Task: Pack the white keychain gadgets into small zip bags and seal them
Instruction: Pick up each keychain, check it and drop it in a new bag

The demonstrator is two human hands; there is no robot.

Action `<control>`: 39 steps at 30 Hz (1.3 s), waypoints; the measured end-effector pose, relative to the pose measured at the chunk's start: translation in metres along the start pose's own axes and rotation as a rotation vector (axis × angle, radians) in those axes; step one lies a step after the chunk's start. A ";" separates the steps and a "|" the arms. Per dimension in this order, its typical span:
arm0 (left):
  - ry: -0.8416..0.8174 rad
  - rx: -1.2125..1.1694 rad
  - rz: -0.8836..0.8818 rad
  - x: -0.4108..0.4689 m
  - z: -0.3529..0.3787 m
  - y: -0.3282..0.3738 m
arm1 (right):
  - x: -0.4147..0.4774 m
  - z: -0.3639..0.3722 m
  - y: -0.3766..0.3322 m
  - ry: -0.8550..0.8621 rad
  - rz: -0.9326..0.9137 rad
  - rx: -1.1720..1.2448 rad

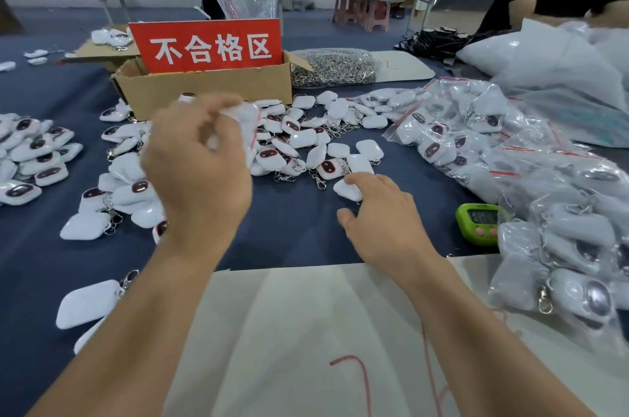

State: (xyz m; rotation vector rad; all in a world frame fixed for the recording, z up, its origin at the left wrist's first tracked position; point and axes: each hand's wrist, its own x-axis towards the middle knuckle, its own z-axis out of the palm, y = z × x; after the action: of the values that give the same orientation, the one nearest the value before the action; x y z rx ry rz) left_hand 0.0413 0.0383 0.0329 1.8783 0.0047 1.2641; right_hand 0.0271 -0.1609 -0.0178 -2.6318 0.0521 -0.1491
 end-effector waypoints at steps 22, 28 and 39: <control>-0.657 -0.276 -0.509 -0.066 0.032 0.001 | -0.006 -0.010 -0.009 -0.232 0.239 1.096; -0.689 -0.345 -0.530 -0.064 0.030 0.003 | -0.005 -0.011 -0.010 -0.217 0.264 1.087; -0.727 -0.307 -0.432 -0.062 0.027 0.001 | -0.006 -0.005 -0.010 -0.151 0.243 0.892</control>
State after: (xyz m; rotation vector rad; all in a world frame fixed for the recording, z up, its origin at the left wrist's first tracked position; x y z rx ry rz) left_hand 0.0310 -0.0063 -0.0164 1.8328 -0.1525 0.2389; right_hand 0.0211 -0.1541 -0.0086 -1.7215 0.2015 0.0970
